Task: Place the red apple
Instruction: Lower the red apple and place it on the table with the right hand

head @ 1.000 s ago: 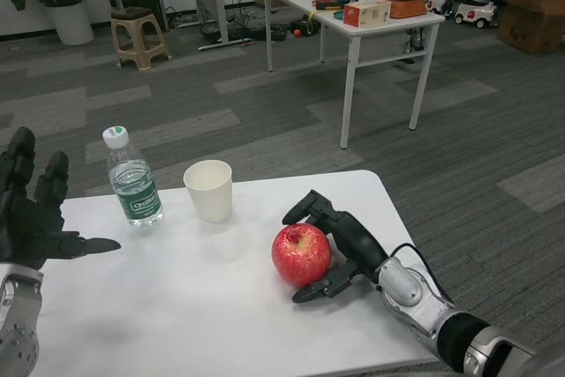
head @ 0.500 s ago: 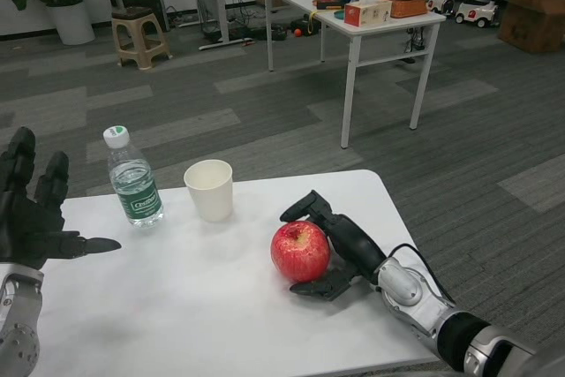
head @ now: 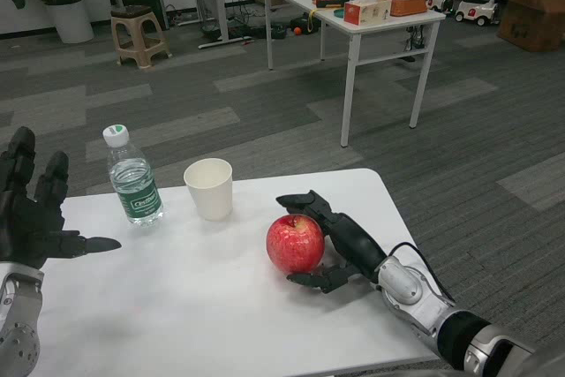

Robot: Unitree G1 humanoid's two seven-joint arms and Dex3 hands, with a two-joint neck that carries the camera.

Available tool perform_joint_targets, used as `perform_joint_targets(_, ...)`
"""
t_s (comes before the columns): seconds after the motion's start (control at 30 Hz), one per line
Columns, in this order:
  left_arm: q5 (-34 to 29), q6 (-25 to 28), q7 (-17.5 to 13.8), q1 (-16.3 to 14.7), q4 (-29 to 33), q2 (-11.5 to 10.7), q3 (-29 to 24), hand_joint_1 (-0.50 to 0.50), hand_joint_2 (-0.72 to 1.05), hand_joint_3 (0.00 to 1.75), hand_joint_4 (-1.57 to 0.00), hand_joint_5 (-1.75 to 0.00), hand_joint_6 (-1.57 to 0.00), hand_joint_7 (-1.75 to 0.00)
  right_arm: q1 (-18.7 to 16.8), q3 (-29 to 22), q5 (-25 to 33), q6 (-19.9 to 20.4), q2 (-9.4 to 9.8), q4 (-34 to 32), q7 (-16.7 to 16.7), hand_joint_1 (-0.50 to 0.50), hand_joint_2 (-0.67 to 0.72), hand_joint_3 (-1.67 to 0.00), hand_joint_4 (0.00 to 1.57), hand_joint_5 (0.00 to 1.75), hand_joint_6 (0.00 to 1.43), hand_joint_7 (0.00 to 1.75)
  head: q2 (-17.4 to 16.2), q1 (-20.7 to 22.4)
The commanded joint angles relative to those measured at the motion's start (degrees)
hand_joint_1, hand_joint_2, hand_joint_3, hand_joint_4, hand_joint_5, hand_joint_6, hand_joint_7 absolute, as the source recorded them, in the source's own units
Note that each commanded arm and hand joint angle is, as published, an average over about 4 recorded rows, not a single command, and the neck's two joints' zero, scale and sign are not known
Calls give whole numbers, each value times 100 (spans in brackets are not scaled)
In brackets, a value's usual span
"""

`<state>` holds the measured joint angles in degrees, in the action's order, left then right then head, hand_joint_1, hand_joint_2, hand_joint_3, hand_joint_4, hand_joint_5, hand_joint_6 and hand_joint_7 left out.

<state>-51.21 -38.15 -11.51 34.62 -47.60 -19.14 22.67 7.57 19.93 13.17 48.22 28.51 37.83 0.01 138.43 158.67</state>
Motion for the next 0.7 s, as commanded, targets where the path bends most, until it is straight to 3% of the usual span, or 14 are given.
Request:
perform_joint_targets(0.03,-12,1,8,50,-96,-81,-17,-50,-19,0,0,-10,0,0,-71,-55,18,-41,-16,-12,17,-46,-32,-44,0,10,0,42,-5,0)
perform_joint_targets(0.3,-12,-1,8,65,-111,-72,-17,-50,-19,0,0,-10,0,0,-71,-134,18,-28,-12,-12,26,-46,-5,-14,0,0,0,28,-20,-1)
perform_joint_targets(0.53,-12,1,8,80,-139,-72,-13,-50,-19,0,0,-10,0,0,-71,-178,32,-19,-12,-17,26,-44,23,0,0,0,0,21,-37,1)
perform_joint_targets(0.7,-12,1,8,89,-153,-72,-8,-50,-19,4,0,-18,0,0,-78,-182,73,-8,-12,-52,26,-45,41,0,0,0,0,12,-44,8)
